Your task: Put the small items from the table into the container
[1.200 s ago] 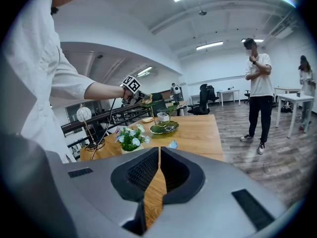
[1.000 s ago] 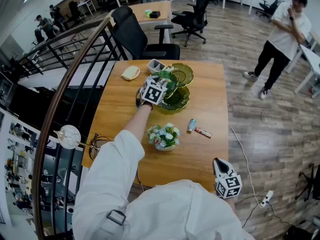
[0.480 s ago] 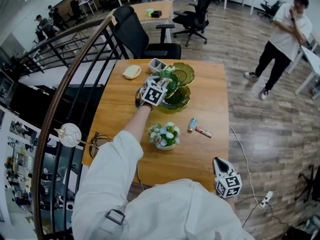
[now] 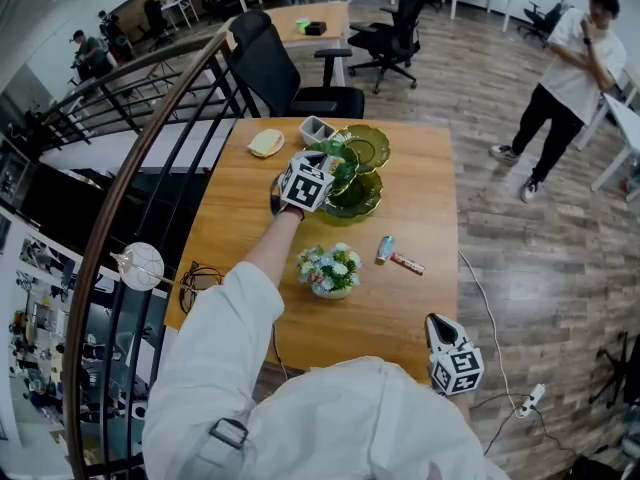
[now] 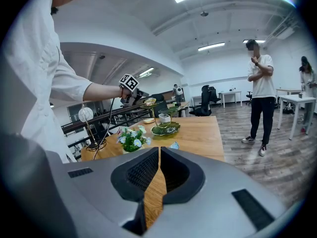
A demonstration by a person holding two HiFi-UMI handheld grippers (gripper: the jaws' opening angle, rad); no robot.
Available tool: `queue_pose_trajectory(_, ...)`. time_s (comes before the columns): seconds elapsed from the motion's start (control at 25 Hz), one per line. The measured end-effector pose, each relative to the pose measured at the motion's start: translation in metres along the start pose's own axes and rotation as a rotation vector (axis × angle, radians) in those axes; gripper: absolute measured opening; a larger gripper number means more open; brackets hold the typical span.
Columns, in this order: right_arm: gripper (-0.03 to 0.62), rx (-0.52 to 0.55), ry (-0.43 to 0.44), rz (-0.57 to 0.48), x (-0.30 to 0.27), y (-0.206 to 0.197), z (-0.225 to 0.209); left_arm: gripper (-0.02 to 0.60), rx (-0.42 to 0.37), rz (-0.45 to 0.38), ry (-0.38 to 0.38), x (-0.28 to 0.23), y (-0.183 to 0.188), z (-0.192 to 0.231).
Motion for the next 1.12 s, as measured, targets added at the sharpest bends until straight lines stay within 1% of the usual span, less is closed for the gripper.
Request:
queue_pose_trajectory(0.24,0.015,0.004,0.012,0.0,-0.002,-0.003,0.002,0.01,-0.012,-0.037,0.004,0.012,0.008,-0.008)
queue_pose_trajectory(0.52,0.015,0.008,0.022,-0.003,-0.001,-0.001,0.003,0.011,-0.048,-0.091,-0.039,0.026,0.026,-0.039)
queue_pose_trajectory(0.64,0.015,0.009,0.026,-0.002,0.0,-0.002,0.003,0.011,-0.066,-0.086,-0.078,0.026,0.027,-0.061)
queue_pose_trajectory(0.76,0.015,0.007,0.031,-0.002,0.001,-0.003,0.002,0.014,-0.086,-0.106,-0.129,0.028,0.038,-0.086)
queue_pose_trajectory(0.84,0.015,0.007,0.033,-0.003,0.002,-0.003,0.002,0.036,-0.083,-0.102,-0.175,0.024,0.04,-0.106)
queue_pose_trajectory(0.92,0.015,0.005,0.033,-0.005,0.002,-0.004,0.002,0.109,-0.072,-0.081,-0.237,0.016,0.037,-0.131)
queue_pose_trajectory(1.04,0.015,-0.001,0.029,-0.006,0.005,-0.005,0.0,0.126,-0.078,-0.033,-0.309,0.002,0.035,-0.169)
queue_pose_trajectory(1.12,0.015,-0.008,0.024,-0.007,0.008,-0.006,-0.003,0.127,-0.074,0.005,-0.337,-0.005,0.035,-0.191)
Point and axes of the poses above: the fingertips, and each gripper's own axes: x backward along the fingers, z to its left, y out of its top, the point moved 4 cm from there along x, backward along the fingers, and after that the axes turned 12 degrees about -x, right-handed, at the moved point
